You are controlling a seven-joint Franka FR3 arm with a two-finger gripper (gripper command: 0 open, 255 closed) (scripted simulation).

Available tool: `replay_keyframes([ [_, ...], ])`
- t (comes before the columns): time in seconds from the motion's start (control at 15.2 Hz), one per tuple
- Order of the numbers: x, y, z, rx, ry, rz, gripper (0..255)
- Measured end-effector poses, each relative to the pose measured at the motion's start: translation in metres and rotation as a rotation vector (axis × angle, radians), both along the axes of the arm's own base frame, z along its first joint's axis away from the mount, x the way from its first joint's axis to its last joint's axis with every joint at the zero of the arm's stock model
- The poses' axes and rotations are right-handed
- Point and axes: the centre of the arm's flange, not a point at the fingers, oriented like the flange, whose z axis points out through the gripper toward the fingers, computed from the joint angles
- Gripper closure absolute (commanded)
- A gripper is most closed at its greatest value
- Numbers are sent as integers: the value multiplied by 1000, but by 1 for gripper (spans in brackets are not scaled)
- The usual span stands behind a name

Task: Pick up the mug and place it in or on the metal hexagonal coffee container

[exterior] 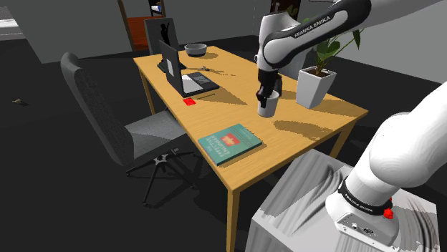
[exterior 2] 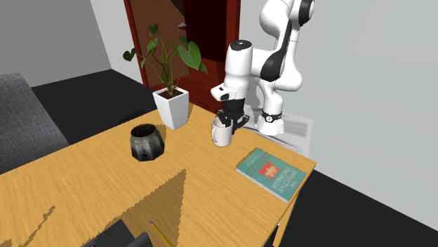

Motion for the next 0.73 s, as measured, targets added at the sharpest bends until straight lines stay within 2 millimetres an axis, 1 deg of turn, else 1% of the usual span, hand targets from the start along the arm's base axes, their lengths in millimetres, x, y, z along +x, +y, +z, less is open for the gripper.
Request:
replay_keyframes([
  [0.73,1,1,59,0,0,0,255],
])
